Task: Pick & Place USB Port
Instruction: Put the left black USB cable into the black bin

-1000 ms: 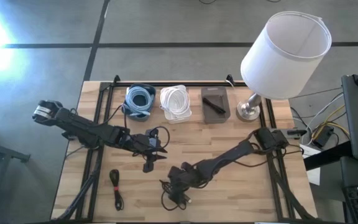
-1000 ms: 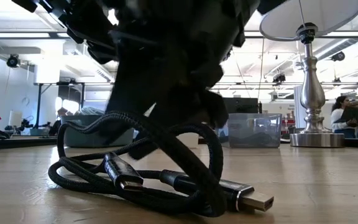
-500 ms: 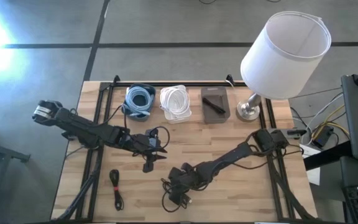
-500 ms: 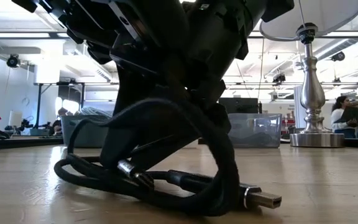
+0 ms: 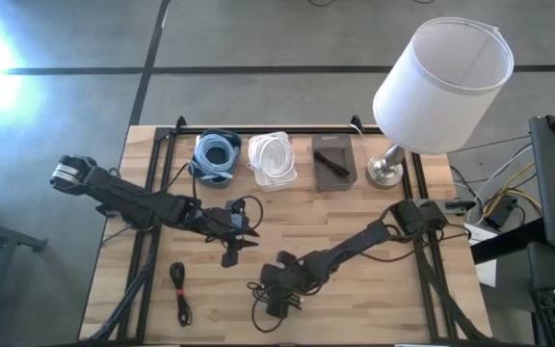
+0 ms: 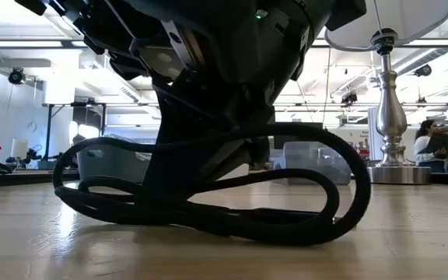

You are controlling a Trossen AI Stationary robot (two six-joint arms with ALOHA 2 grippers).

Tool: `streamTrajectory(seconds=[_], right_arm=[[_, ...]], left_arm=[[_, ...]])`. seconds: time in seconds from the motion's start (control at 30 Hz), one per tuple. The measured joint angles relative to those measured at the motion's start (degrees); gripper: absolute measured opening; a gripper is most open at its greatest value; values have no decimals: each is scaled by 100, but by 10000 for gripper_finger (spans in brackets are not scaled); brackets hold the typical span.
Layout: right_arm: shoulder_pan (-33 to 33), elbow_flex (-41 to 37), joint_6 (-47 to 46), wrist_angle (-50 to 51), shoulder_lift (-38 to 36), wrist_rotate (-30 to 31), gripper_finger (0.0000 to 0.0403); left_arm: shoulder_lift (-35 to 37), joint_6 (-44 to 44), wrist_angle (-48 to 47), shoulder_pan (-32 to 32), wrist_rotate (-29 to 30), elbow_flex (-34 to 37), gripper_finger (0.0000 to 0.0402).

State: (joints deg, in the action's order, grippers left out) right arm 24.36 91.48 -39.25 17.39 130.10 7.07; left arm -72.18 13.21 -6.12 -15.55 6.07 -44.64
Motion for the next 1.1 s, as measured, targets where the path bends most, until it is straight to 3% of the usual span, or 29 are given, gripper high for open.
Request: streamTrajectory(seconds=[0.13,0.27,0.4,0.6,0.7,0.8,0.9,1.1], right_arm=[[1,-17,65,311,-162,-1,11],[-9,-22,-57,1465,-613,386,10],[-30,-22,-380,3009,-1224,1589,10],[-288,-22,-1378,5023,-2162,3966,11],[-571,-22,-2107,5585,-2593,5120,12],[-977,-51,-2380,5781,-2969,5852,12],[-1524,-59,-1995,5767,-3163,6065,12],[-2682,-132,-1626,5722,-3095,5910,13]], left_arm=[[0,2,-1,2,0,0,119],[0,39,3,0,0,0,119],[0,48,9,0,1,0,119],[0,166,62,-7,0,0,119],[0,180,60,-15,0,0,119],[0,190,56,-21,0,0,119],[0,192,54,-30,0,0,119],[0,188,56,-35,0,0,119]])
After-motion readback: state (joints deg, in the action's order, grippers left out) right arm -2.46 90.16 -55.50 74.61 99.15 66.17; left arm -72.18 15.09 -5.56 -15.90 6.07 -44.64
